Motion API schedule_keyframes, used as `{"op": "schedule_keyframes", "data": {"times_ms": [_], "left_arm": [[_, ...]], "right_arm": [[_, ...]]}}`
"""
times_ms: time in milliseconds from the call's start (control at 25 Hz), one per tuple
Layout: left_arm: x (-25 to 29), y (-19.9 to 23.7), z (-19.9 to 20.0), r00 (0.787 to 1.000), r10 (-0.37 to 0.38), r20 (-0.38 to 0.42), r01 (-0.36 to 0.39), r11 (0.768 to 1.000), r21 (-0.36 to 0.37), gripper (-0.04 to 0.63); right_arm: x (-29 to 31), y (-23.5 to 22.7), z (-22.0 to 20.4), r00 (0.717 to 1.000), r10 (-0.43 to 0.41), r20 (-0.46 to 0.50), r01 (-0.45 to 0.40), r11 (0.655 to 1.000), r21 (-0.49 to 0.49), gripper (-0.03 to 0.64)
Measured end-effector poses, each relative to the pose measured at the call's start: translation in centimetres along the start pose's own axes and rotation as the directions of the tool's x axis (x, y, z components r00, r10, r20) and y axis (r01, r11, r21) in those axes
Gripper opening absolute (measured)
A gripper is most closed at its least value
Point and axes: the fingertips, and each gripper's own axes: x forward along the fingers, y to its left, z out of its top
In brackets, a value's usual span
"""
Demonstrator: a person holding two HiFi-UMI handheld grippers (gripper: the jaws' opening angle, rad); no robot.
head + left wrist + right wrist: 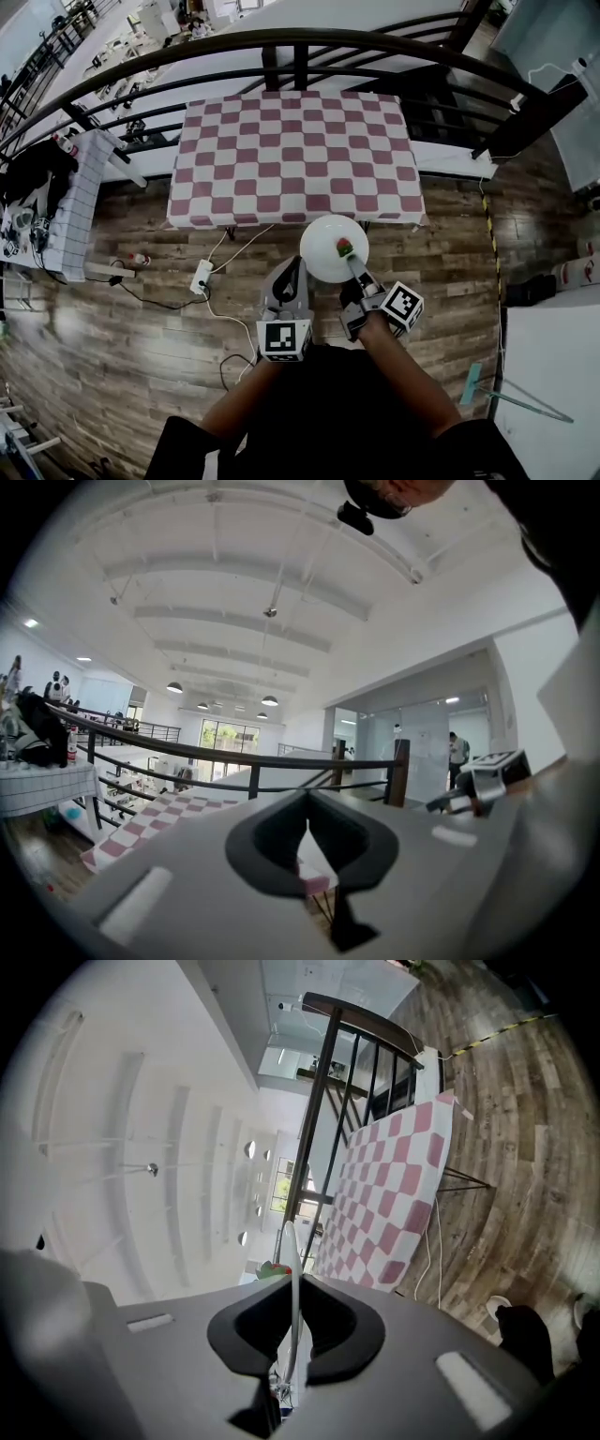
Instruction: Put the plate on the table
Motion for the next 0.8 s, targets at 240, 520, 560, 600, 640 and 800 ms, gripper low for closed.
{"op": "schedule_keyframes", "data": {"times_ms": [240, 520, 560, 600, 640, 800], "left_arm": [[5.6, 4.9, 2.3, 0.999, -0.034, 0.02, 0.034, 0.999, -0.001, 0.01], [8.9, 9.7, 5.1, 0.998, -0.048, 0.048, 0.05, 0.998, -0.028, 0.01], [9.1, 10.2, 5.3, 0.998, -0.052, 0.047, 0.053, 0.998, -0.029, 0.009], [9.4, 10.7, 5.4, 0.997, -0.056, 0.046, 0.057, 0.998, -0.03, 0.01], [9.7, 11.3, 5.5, 0.997, -0.059, 0.044, 0.06, 0.998, -0.029, 0.01], [10.7, 13.1, 5.4, 0.997, -0.066, 0.04, 0.068, 0.997, -0.038, 0.01]], "right_arm": [[5.8, 1.4, 2.2, 0.998, -0.061, 0.022, 0.061, 0.998, -0.016, 0.017], [11.5, 2.6, 2.6, 0.995, -0.097, 0.017, 0.098, 0.995, -0.027, 0.017], [12.1, 2.6, 2.5, 0.994, -0.11, 0.015, 0.11, 0.993, -0.03, 0.017], [12.8, 2.5, 2.4, 0.992, -0.124, 0.014, 0.124, 0.992, -0.035, 0.017], [13.4, 2.5, 2.3, 0.99, -0.137, 0.014, 0.138, 0.99, -0.039, 0.017], [15.7, 2.8, 1.7, 0.989, -0.15, 0.011, 0.151, 0.988, -0.031, 0.017]]}}
